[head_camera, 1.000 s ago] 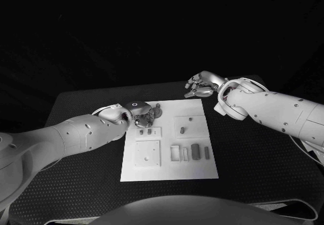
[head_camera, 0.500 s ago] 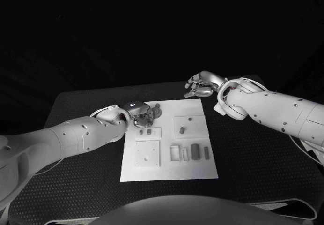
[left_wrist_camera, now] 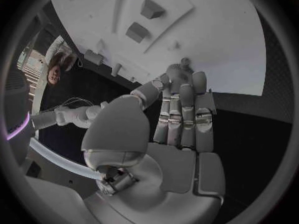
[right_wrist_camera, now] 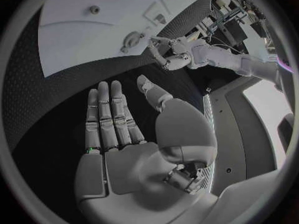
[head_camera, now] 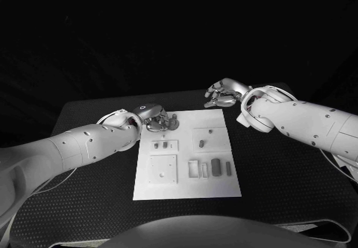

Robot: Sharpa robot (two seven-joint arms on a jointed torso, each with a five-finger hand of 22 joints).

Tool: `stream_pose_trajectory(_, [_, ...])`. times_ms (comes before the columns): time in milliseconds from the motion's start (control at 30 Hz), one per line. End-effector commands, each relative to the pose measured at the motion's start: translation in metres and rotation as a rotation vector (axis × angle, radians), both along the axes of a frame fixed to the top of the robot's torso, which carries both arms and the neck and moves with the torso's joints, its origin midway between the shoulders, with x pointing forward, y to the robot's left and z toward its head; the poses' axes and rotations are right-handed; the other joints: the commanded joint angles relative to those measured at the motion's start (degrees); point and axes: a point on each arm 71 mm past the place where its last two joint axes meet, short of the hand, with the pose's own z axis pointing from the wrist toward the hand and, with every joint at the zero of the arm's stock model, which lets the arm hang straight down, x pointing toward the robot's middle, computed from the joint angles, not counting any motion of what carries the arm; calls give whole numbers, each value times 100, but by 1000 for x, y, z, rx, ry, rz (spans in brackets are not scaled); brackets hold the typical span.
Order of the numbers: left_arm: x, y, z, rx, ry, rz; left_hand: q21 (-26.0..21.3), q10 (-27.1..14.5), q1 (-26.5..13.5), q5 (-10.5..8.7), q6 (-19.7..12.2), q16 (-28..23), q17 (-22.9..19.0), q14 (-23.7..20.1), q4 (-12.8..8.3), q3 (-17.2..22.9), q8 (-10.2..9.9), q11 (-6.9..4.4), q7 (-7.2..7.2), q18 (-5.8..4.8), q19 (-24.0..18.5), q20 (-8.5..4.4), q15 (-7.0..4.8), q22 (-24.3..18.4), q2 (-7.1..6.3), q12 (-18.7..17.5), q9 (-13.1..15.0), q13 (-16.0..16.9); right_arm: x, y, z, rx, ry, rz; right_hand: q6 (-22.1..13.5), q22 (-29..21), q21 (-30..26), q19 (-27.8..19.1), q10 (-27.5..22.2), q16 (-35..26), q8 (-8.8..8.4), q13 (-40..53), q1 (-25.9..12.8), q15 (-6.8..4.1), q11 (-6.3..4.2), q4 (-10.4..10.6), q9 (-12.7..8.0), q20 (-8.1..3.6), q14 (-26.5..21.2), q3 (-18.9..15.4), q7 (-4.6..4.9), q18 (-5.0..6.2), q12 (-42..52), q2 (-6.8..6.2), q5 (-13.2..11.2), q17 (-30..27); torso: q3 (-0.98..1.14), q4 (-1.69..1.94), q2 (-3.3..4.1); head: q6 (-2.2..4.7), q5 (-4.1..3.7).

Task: Assemble the parts on the task board

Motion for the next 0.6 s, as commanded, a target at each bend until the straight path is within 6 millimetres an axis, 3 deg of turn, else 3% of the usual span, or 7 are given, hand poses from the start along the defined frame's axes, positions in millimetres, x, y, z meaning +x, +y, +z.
stream_pose_trajectory(33, [1, -1, 1, -15, 8, -1, 26, 40, -46, 7, 15, -34, 7, 48, 18, -27, -19, -14, 28, 71, 2, -14, -4, 129, -1, -26, -4, -4, -1, 1, 0, 2, 0, 9, 57, 6, -39, 12, -79, -39, 35, -9, -9, 6, -25, 0, -8, 29, 41, -18, 0, 60, 32, 42, 8, 8, 1, 7, 1, 1, -3])
stream_pose_trajectory(233, [0, 0, 0, -5, 28, 3, 25, 38, -50, 7, 10, -39, 13, 47, 18, -30, -24, -12, 29, 69, 0, -16, -4, 129, -5, -36, -4, -4, -1, 0, 0, 1, 0, 9, 57, 7, -40, 12, -79, -41, 36, -11, -9, 5, -25, 0, -8, 30, 42, -18, 0, 60, 34, 42, 8, 10, -8, 5, 4, 1, 6])
stream_pose_trajectory(433, [3, 6, -2, 35, 20, 42, -2, -2, -101, 3, -52, -84, 34, -4, 27, -59, -66, 16, 46, 49, -54, -4, 19, 125, -41, -103, -14, -11, -1, 1, 0, 1, 0, 9, 58, 8, -41, 13, -79, -43, 36, -13, -8, 5, -25, -1, -8, 30, 42, -18, -1, 61, 36, 42, 8, 12, -2, 0, 3, 1, 10])
stream_pose_trajectory(600, [6, 20, 0, 30, -9, 92, -53, -246, -192, -7, -391, -87, 104, -127, 63, -135, -253, 124, 201, 57, -150, 56, 103, 128, -172, -284, -78, -40, 0, -1, 0, 1, 0, 6, 58, 9, -41, 13, -79, -44, 37, -14, -9, 5, -25, 0, -9, 31, 43, -18, -1, 62, 37, 41, 8, 13, 2, -5, 4, 1, 17])
